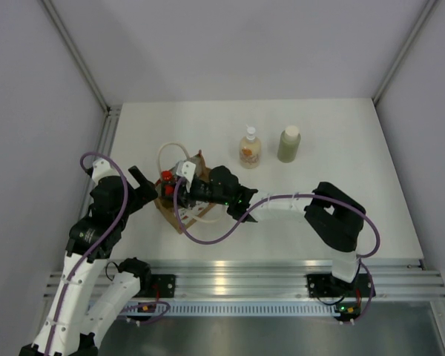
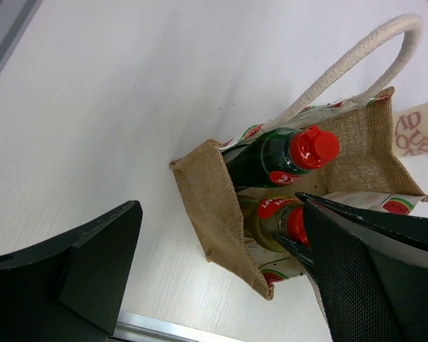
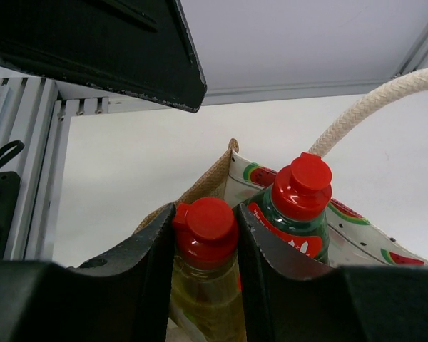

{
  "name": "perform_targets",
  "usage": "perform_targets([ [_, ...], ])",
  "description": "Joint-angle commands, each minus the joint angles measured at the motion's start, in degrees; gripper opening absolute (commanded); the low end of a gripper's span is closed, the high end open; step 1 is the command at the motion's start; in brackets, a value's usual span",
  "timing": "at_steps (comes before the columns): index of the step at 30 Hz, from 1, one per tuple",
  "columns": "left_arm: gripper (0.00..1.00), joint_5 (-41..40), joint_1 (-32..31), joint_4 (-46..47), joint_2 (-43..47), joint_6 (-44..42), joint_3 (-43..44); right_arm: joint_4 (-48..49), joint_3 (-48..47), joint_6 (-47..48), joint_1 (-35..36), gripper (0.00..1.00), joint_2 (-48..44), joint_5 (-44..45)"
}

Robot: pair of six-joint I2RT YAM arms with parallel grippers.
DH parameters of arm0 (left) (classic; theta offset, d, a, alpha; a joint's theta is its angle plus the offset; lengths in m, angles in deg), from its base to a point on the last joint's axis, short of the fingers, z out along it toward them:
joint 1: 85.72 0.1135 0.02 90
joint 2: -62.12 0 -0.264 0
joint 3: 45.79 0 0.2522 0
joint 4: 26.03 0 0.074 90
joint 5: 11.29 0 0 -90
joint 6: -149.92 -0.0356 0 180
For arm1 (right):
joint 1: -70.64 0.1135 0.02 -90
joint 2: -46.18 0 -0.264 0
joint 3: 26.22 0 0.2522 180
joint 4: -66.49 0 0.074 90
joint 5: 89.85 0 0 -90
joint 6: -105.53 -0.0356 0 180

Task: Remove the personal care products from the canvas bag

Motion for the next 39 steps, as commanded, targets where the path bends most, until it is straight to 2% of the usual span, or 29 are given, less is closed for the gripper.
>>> perform_targets([
  [1, 0.98, -0.6, -0.1, 1.1, 0.0, 0.0, -0.1, 9.9, -2.0, 2.6, -0.1, 0.00, -3.6, -1.3],
  [10, 0.98, -0.9, -0.1, 1.2, 0.7, 0.2, -0.2, 3.8, -5.9, 0.7, -1.4, 0.00, -8.4, -0.7],
  [18, 0.98, -1.1, -0.1, 1.2, 1.5, 0.4, -0.2, -7.7, -12.6, -1.8, -3.0, 0.00, -14.6, 3.3],
  [23, 0.98, -1.1, -0.1, 1.1, 1.7, 0.4, -0.2, -16.8, -19.8, -1.4, -4.5, 0.00, -18.5, 8.5],
  [28, 0.98, -1.1, -0.1, 1.2, 2.3, 0.6, -0.3, -25.7, -25.4, 0.5, -7.6, 0.00, -22.5, 17.5],
  [33, 0.98, -0.9, -0.1, 1.2, 2.7, 0.5, -0.3, -30.1, -25.4, -0.2, -12.9, 0.00, -27.1, 25.5],
  [39, 0.98, -0.8, -0.1, 1.2, 2.6, 0.6, -0.3, -30.2, -17.0, -2.1, -22.6, 0.00, -34.2, 27.3],
])
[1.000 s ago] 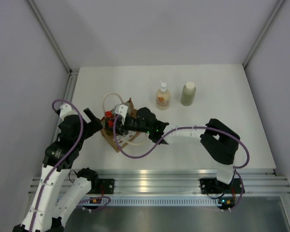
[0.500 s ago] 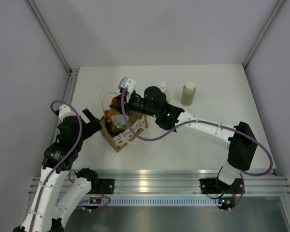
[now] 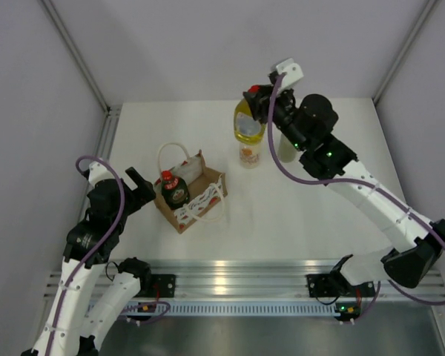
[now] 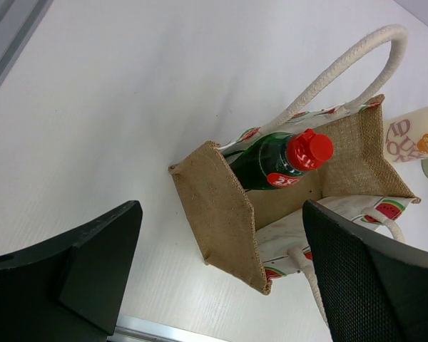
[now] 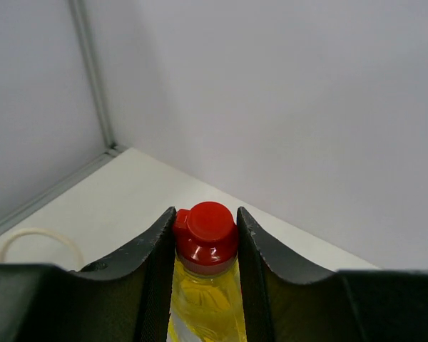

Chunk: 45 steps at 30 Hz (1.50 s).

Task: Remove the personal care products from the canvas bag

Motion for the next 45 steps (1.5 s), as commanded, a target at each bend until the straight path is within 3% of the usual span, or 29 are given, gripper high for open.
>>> perform_targets([
  [1, 0.98, -0.2, -0.1, 1.2, 0.5, 0.4, -0.3, 4.5, 3.5, -1.2, -5.0, 0.00, -6.9, 3.5],
  [10, 0.98, -0.2, -0.1, 1.2, 0.2, 0.5, -0.4, 6.7, 19.3, -1.2, -16.7, 0.00, -14.4, 4.3],
  [16, 0.98, -0.1, -0.1, 1.1, 0.2, 0.4, -0.4, 22.4, 34.9, 0.5, -18.5, 0.00, -17.1, 2.4],
  [23, 0.98, -0.2, -0.1, 1.1, 0.2, 0.4, -0.3, 31.3, 40.8, -2.0, -19.9, 0.00, -12.7, -1.2],
  [32, 0.98, -0.1, -0.1, 1.1, 0.1, 0.3, -0.3, 34.7, 42.9, -4.7, -21.0, 0.00, -6.7, -1.1],
  [35, 0.98, -0.1, -0.1, 1.2, -0.2, 0.3, -0.3, 34.5, 43.0, -4.6, -21.1, 0.12, -6.2, -1.9],
  [36, 0.98, -0.1, 0.0, 1.2, -0.2, 0.3, -0.3, 33.8, 42.9, -4.5, -21.0, 0.26, -6.1, -2.2],
  [38, 0.98, 0.0, -0.1, 1.2, -0.2, 0.2, -0.3, 33.2, 42.6, -4.4, -21.1, 0.40, -6.0, -2.4],
  [39, 0.98, 0.1, -0.1, 1.2, -0.2, 0.3, -0.3, 32.9, 42.3, -4.4, -21.1, 0.59, -6.0, -2.4],
  [44, 0.98, 0.2, -0.1, 1.2, -0.3, 0.3, -0.3, 28.6, 40.7, -4.4, -21.1, 0.84, -5.7, -1.7],
  [45, 0.98, 0.1, -0.1, 1.2, -0.2, 0.3, -0.4, 28.0, 40.0, -4.4, -21.1, 0.93, -5.9, -1.7],
])
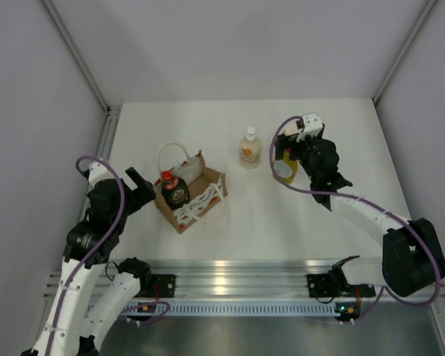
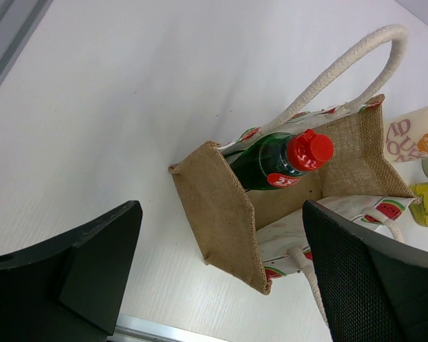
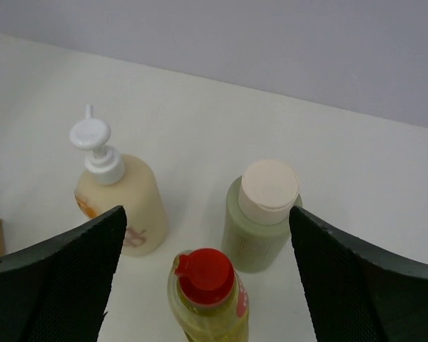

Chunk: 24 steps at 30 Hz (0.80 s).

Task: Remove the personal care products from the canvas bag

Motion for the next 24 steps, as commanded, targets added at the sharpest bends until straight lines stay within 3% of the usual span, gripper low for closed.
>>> perform_targets([
  [1, 0.98, 0.1, -0.1, 1.2, -0.3, 0.3, -0.3, 2.3, -3.9, -0.2, -1.1, 0.96, -1.3, -0.5],
  [10, 0.98, -0.1, -0.1, 1.1, -0.6, 0.3, -0.3, -9.8, -12.2, -7.5, 0.7, 0.99, -4.6, -6.6],
  [12, 0.98, -0.2, -0.1, 1.2, -0.7, 0.3, -0.3, -13.7, -17.2, -7.8, 3.4, 0.99, -4.3, -0.6],
  [13, 0.98, -0.4, -0.1, 1.1, -0.6, 0.3, -0.3, -18.0, -19.0, -7.3, 8.3, 0.99, -3.9, 2.7],
  [14, 0.98, -0.6, -0.1, 1.2, -0.7, 0.3, -0.4, -19.7, -22.4, -3.8, 11.5, 0.99, -2.7, 11.5],
  [16, 0.98, -0.8, -0.1, 1.2, -0.8, 0.5, -0.4, -19.3, -23.9, 0.5, 18.5, 0.99, -1.6, 18.4],
  [17, 0.98, -1.0, -0.1, 1.2, -0.9, 0.5, -0.4, -18.2, -24.0, -2.2, 19.2, 0.99, -0.8, 19.7],
  [19, 0.98, -1.2, -0.1, 1.0, -1.0, 0.5, -0.4, -16.7, -22.1, -8.1, 18.5, 0.99, -0.6, 16.4],
  [20, 0.98, -1.1, -0.1, 1.1, -1.0, 0.4, -0.4, -13.9, -20.8, -8.4, 18.1, 0.99, -0.2, 7.4],
  [22, 0.98, -1.2, -0.1, 1.0, -0.9, 0.5, -0.4, -13.0, -20.9, -8.1, 18.9, 0.93, 0.5, 0.3],
  [24, 0.98, -1.4, -0.1, 1.1, -0.5, 0.6, -0.5, -10.3, -20.1, -5.3, 20.9, 0.99, 1.4, -11.5],
])
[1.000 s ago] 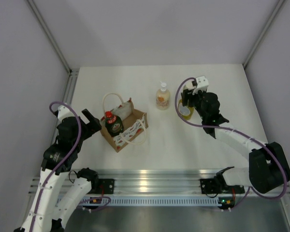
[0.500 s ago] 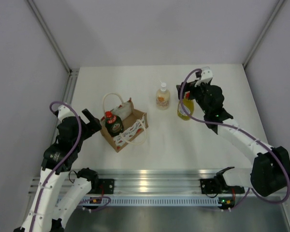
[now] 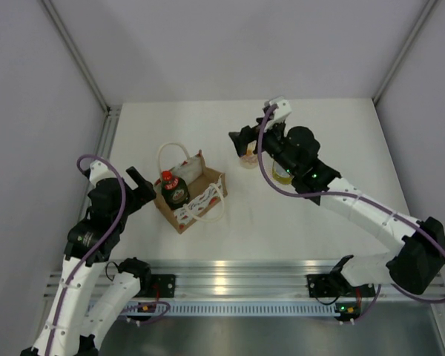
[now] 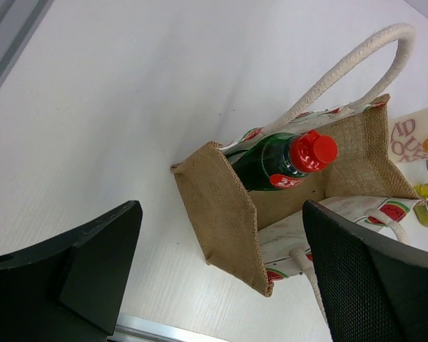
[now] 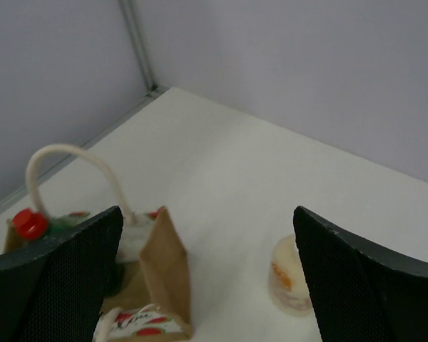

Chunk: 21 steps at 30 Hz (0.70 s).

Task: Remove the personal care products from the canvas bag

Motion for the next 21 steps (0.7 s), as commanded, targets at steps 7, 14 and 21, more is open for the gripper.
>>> perform_targets([
  [7, 0.98, -1.2, -0.1, 1.0, 0.6, 0.7, -0.6, 15.7, 3.0, 7.8, 9.0, 0.99, 7.7, -30.3],
  [14, 0.98, -1.5, -0.1, 1.0, 1.2, 0.8, -0.6, 20.1, -4.7, 9.9, 12.8, 0.92, 21.6, -33.6],
  [21, 0.98, -1.2, -0.1, 1.2, 1.3, 0.8, -0.6, 23.9, -10.5, 10.5, 13.7, 0.88, 30.8, -34.1],
])
